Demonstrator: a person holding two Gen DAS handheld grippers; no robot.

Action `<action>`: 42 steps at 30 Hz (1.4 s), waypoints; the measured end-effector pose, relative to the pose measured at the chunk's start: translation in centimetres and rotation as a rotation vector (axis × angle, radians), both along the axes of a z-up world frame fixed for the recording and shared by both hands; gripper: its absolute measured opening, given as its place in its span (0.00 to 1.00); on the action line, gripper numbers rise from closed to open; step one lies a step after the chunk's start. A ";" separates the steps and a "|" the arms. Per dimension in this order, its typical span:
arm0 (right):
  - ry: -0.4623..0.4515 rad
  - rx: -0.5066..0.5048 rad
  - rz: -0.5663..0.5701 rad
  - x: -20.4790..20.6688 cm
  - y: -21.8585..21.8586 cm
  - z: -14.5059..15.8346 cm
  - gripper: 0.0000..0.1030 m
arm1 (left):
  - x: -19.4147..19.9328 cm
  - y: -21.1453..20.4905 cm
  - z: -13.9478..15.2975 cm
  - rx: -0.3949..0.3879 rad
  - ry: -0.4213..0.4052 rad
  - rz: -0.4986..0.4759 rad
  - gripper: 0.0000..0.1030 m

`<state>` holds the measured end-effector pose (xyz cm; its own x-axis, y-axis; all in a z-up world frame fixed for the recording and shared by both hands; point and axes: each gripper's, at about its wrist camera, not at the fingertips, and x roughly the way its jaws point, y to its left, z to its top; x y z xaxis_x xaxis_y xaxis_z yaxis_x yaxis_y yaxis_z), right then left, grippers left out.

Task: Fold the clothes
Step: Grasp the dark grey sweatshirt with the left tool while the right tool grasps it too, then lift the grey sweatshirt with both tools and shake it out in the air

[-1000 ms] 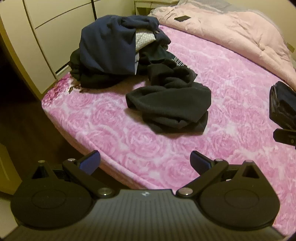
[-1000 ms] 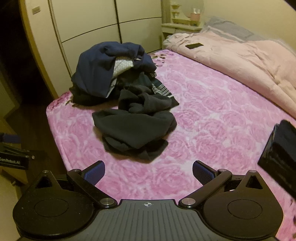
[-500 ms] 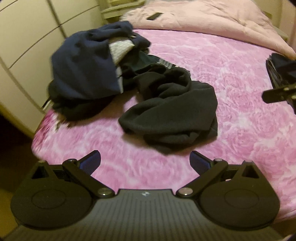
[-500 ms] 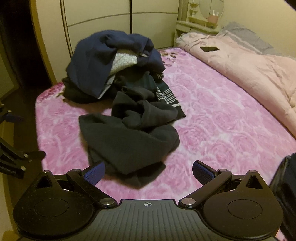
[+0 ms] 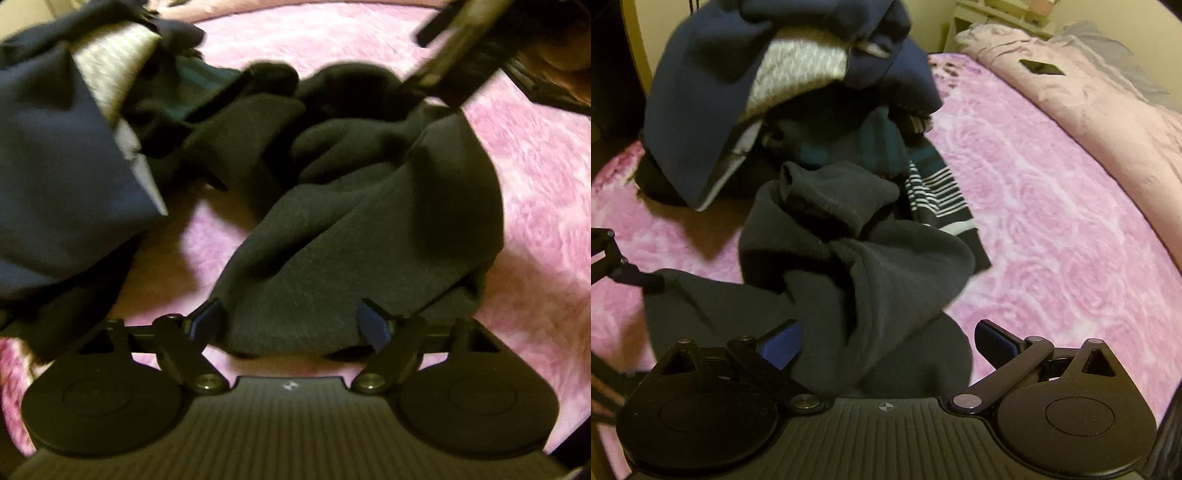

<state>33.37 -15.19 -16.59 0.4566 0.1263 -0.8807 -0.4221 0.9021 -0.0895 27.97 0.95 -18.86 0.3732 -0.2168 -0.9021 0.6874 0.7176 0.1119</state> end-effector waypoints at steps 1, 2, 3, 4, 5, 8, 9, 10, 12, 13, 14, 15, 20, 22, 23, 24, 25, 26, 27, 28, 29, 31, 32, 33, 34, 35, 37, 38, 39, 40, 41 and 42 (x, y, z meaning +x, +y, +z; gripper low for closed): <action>0.003 -0.001 0.003 0.4 0.2 -0.5 0.99 | 0.3 0.0 -0.5 -0.007 0.010 -0.009 0.73; 0.007 0.001 0.003 0.8 0.3 -0.9 0.94 | 0.5 0.0 -0.9 -0.014 0.021 -0.018 0.72; 0.017 0.006 0.004 1.1 0.5 -1.4 0.78 | 0.7 0.0 -1.2 -0.023 0.030 -0.026 0.70; 0.031 0.014 -0.002 1.3 0.5 -1.7 0.68 | 0.9 0.0 -1.4 -0.030 0.042 -0.029 0.68; 0.035 0.018 -0.013 1.3 0.5 -1.8 0.66 | 1.1 -0.1 -1.5 -0.037 0.053 -0.031 0.61; 0.030 0.028 -0.052 1.2 0.0 -1.9 0.14 | 1.5 -0.5 -1.6 -0.064 0.103 -0.020 0.36; 0.025 0.039 -0.070 1.1 -0.4 -1.7 0.11 | 1.4 -0.8 -1.5 -0.059 0.100 -0.019 0.26; 0.015 0.056 -0.098 0.7 -1.1 -1.1 0.08 | 1.3 -1.2 -1.4 -0.054 0.096 -0.019 0.19; -0.010 0.092 -0.165 -0.2 -2.9 0.6 0.07 | 0.9 -1.7 -0.7 -0.039 0.074 -0.032 0.05; -0.022 0.111 -0.198 -0.7 -3.8 1.4 0.06 | 0.6 -2.0 -0.3 -0.035 0.061 -0.040 0.04; -0.038 0.129 -0.239 -1.4 -5.0 2.5 0.05 | 0.2 -2.0 0.5 -0.049 0.045 -0.043 0.03; -0.057 0.151 -0.281 -2.4 -6.6 3.9 0.05 | -0.2 -2.0 1.3 -0.063 0.028 -0.046 0.03; -0.152 0.171 -0.456 -10.6 -15.5 10.6 0.05 | -3.8 -2.1 6.8 -0.112 -0.048 -0.080 0.03; -0.172 0.169 -0.557 -15.4 -19.7 12.8 0.05 | -6.6 -3.4 7.9 -0.122 -0.038 -0.121 0.03; -0.180 0.159 -0.604 -17.9 -21.6 13.5 0.05 | -8.0 -4.0 8.4 -0.127 -0.033 -0.142 0.03; -0.188 0.147 -0.654 -20.6 -23.4 14.1 0.05 | -9.5 -4.7 8.9 -0.131 -0.029 -0.162 0.03; -0.189 0.134 -0.700 -23.1 -25.1 14.5 0.05 | -10.9 -5.4 9.5 -0.136 -0.024 -0.182 0.03; -0.179 0.123 -0.751 -25.7 -26.5 14.6 0.05 | -12.3 -6.0 10.0 -0.141 -0.019 -0.203 0.03; -0.164 0.113 -0.806 -28.2 -28.0 14.5 0.05 | -13.7 -6.7 10.6 -0.145 -0.014 -0.223 0.03; -0.144 0.108 -0.855 -30.5 -29.5 14.2 0.05 | -15.1 -7.3 11.1 -0.150 -0.009 -0.244 0.03; -0.115 0.100 -0.900 -32.6 -30.8 13.5 0.05 | -16.5 -8.0 11.7 -0.155 -0.004 -0.264 0.03; -0.052 0.073 -0.973 -36.0 -32.7 11.7 0.06 | -19.3 -9.3 12.7 -0.163 0.008 -0.305 0.03; -0.018 0.058 -1.004 -37.6 -33.4 10.8 0.06 | -20.5 -10.1 12.2 -0.162 0.038 -0.323 0.03; 0.010 0.052 -1.031 -39.0 -33.9 10.1 0.06 | -21.6 -10.9 11.7 -0.160 0.069 -0.340 0.03; 0.039 0.057 -1.049 -40.2 -34.3 9.6 0.06 | -22.5 -11.6 11.1 -0.156 0.103 -0.354 0.03; 0.066 0.066 -1.066 -41.2 -34.5 9.1 0.06 | -23.4 -12.3 10.6 -0.153 0.130 -0.369 0.03; 0.069 0.060 -1.062 -41.5 -34.0 8.6 0.15 | -24.8 -13.2 10.2 -0.155 0.186 -0.399 0.01; 0.066 0.055 -1.057 -41.5 -33.7 8.5 0.26 | -25.1 -13.4 10.1 -0.153 0.207 -0.407 0.03; 0.063 0.050 -1.052 -41.6 -33.4 8.3 0.52 | -24.8 -13.4 9.9 -0.154 0.217 -0.414 0.06; 0.060 0.045 -1.048 -41.6 -33.1 8.1 0.67 | -24.4 -13.3 9.8 -0.156 0.226 -0.420 0.08; 0.049 0.044 -1.032 -41.3 -32.6 8.2 0.67 | -23.5 -13.0 9.9 -0.164 0.224 -0.417 0.09; 0.036 0.044 -1.013 -40.9 -32.0 8.3 0.67 | -22.7 -12.7 10.0 -0.173 0.222 -0.412 0.14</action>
<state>-7.53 -47.21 -8.27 0.3401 -0.2728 -0.8999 0.5412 0.8394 -0.0499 5.24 -11.80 -8.83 0.0287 -0.4590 -0.8880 0.9114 0.3768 -0.1654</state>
